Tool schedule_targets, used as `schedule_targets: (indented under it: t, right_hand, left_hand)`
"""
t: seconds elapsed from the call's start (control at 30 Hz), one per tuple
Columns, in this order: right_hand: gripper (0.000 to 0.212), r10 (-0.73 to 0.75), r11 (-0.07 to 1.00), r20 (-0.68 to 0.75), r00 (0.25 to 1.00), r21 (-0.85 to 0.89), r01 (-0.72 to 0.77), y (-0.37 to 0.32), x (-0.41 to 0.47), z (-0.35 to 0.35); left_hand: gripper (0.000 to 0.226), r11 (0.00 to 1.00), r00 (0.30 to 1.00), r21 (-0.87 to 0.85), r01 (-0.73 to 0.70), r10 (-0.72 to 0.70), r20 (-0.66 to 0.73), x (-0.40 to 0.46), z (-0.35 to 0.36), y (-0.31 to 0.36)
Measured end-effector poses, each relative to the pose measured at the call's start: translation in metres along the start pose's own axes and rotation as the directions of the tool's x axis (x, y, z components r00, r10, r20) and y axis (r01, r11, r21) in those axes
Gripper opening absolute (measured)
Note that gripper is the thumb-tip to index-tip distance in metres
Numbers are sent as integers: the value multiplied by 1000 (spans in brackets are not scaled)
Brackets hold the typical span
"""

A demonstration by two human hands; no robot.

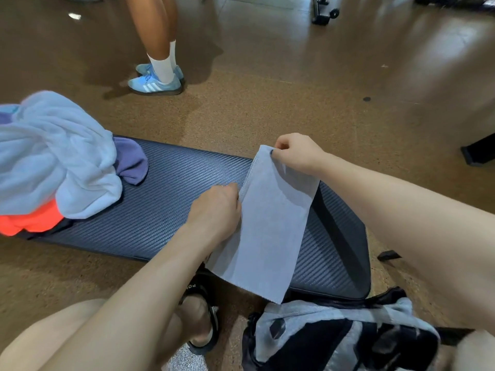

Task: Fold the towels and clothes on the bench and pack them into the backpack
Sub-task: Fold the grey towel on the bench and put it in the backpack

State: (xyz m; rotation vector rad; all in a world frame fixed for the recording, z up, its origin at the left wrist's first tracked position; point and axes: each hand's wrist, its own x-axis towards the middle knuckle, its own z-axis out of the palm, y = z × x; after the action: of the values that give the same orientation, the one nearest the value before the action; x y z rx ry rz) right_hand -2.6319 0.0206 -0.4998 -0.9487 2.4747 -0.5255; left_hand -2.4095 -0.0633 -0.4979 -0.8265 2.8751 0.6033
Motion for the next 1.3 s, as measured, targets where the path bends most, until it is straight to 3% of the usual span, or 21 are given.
schedule_targets:
  t: [0.37, 0.6, 0.77, 0.87, 1.0, 1.13, 1.23, 1.3]
  right_hand:
    - [16, -52, 955, -57, 997, -294, 33, -6, 7, 12]
    - [21, -154, 895, -63, 986, -431, 112, 1, 7, 30]
    - [23, -184, 887, -86, 979, -444, 128, 2, 7, 32]
    - [23, -200, 883, -99, 975, -449, 136, 2, 6, 32]
    - [28, -175, 894, -156, 972, -439, 91, 10, -2, 30]
    - [41, -90, 919, -263, 961, -394, -21, 37, -15, 21]
    - [43, -116, 923, -219, 969, -383, 24, 49, -22, 11]
    - [40, -129, 890, -185, 974, -455, 31, 52, -27, 6]
  left_hand:
    - [16, 1000, 999, -10, -25, 24, -36, -6, 6, -4]
    - [12, 993, 1000, 114, -14, 13, 10, -17, 9, 1]
    - [13, 986, 979, -139, 92, -64, 195, -17, -1, 0]
    - [9, 983, 963, -155, 97, -54, 262, -21, -2, -2]
    - [3, 1000, 989, 26, 4, -8, 148, -29, 9, -7]
    - [23, 941, 997, 331, -73, 79, -6, -38, 18, -9]
    - [34, 874, 987, 472, -113, 154, -50, -46, 21, -8]
    - [46, 875, 983, 477, -80, 149, -109, -46, 23, -9]
